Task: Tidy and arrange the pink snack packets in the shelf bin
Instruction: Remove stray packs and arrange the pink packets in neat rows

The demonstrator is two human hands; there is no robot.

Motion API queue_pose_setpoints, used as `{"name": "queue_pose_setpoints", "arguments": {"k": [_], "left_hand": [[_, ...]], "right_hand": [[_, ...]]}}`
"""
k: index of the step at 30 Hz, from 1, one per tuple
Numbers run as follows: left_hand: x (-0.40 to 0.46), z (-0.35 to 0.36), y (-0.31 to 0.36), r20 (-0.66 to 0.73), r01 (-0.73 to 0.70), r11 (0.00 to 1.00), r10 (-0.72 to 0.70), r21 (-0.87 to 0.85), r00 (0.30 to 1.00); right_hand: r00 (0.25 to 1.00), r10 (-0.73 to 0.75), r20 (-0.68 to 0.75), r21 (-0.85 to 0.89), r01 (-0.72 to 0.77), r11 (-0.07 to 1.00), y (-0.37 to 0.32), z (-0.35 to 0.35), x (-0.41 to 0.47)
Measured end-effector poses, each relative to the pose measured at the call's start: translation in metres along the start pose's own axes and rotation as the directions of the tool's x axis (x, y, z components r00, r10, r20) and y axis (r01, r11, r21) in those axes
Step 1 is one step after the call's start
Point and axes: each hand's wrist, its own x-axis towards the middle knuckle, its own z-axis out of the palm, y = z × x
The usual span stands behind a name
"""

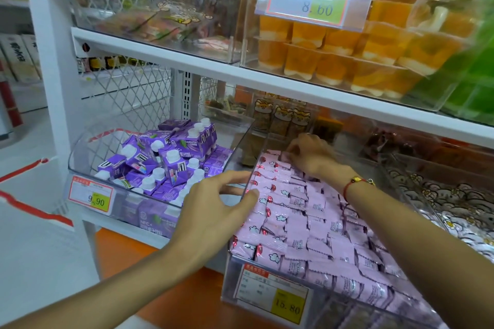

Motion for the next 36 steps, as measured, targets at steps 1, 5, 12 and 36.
{"name": "queue_pose_setpoints", "arguments": {"k": [1, 5, 12, 36], "left_hand": [[0.000, -0.001, 0.000, -0.009, -0.003, 1.000, 0.003, 0.008, 1.000], [-0.001, -0.002, 0.002, -0.004, 0.010, 0.999, -0.010, 0.051, 1.000], [0.000, -0.004, 0.007, 0.004, 0.027, 0.995, -0.028, 0.094, 1.000], [-0.010, -0.004, 0.051, 0.226, -0.139, 0.979, 0.171, -0.148, 0.959]], "right_hand": [[0.999, 0.000, -0.032, 0.027, 0.001, 1.000, -0.001, 0.001, -0.001], [0.977, 0.013, -0.211, 0.144, 0.018, 0.989, -0.007, 0.002, -0.006], [0.807, 0.450, -0.382, 0.714, -0.052, 0.698, -0.020, -0.031, -0.037], [0.858, -0.356, -0.370, 0.326, 0.478, 0.816, -0.039, -0.054, -0.169]]}}
